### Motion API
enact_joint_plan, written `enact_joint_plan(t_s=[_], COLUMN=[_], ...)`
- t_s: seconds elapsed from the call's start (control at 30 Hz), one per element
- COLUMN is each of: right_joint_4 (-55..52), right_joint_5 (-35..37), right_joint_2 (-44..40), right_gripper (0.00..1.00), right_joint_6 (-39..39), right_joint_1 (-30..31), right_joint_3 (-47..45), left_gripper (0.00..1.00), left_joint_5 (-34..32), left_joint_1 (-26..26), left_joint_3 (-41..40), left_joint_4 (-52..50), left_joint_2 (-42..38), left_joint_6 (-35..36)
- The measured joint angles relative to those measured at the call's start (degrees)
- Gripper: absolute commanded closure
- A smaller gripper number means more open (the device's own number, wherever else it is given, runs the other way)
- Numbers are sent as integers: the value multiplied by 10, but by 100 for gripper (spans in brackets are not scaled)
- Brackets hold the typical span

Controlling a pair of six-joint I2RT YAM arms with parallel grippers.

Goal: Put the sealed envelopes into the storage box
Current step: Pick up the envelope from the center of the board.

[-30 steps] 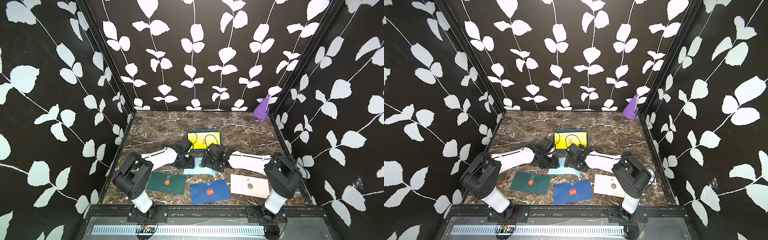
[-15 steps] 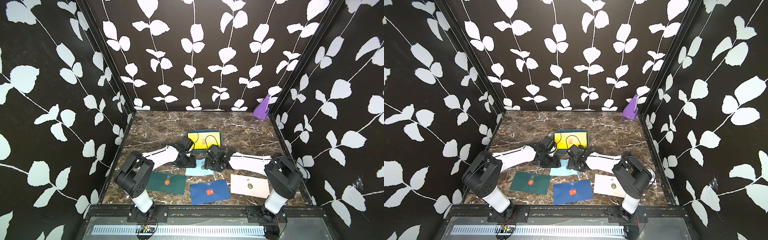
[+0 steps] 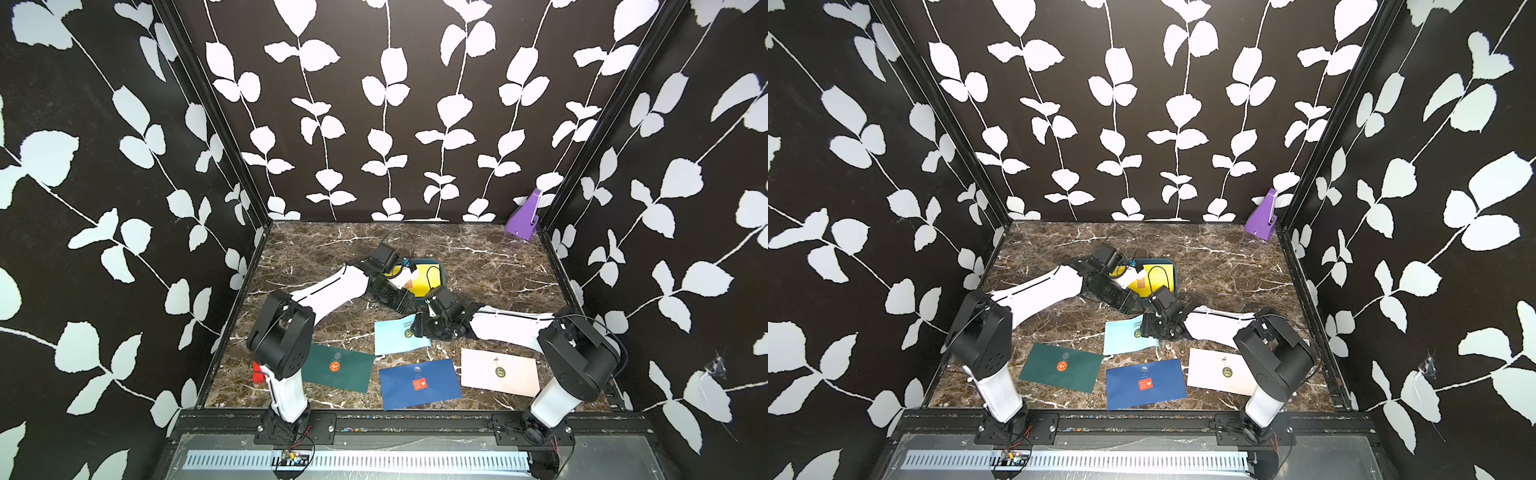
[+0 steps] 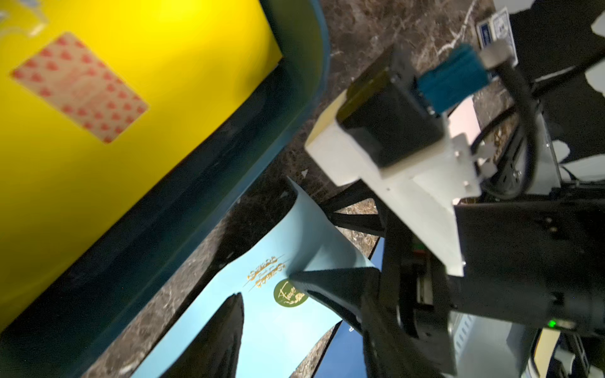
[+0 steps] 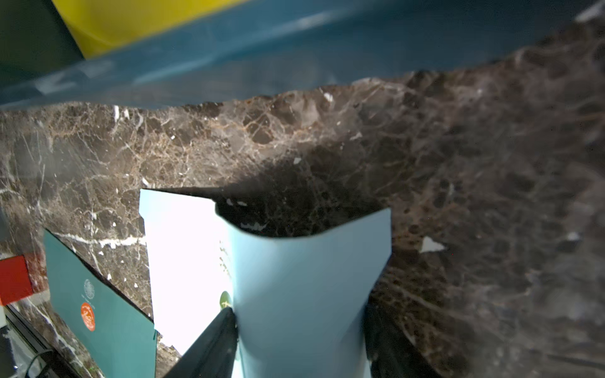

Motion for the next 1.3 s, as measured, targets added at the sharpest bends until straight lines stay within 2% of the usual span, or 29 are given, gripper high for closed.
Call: enact_joint_plan(t_s=[0.2, 0.6, 0.93, 1.3], right_joint_4=[-8, -17, -20, -32], right_joint_5=[-19, -34, -49, -68], right_joint_2=[0, 0, 0, 10], right_gripper=[41, 42, 43, 45], right_joint_6=[-47, -86, -108, -129], right_joint_1=[-5, -13, -17, -19], right_joint_3=[0, 1, 2, 15], left_gripper=[38, 37, 37, 37], left_joint_5=[27, 39, 87, 100], left_joint_1=[2, 10, 28, 31], left_joint_3=[26, 19, 7, 7], left_joint_4=[-28, -49, -43, -9], left_joint_2=[41, 53, 81, 127], left_joint_6=[62, 119, 145, 146])
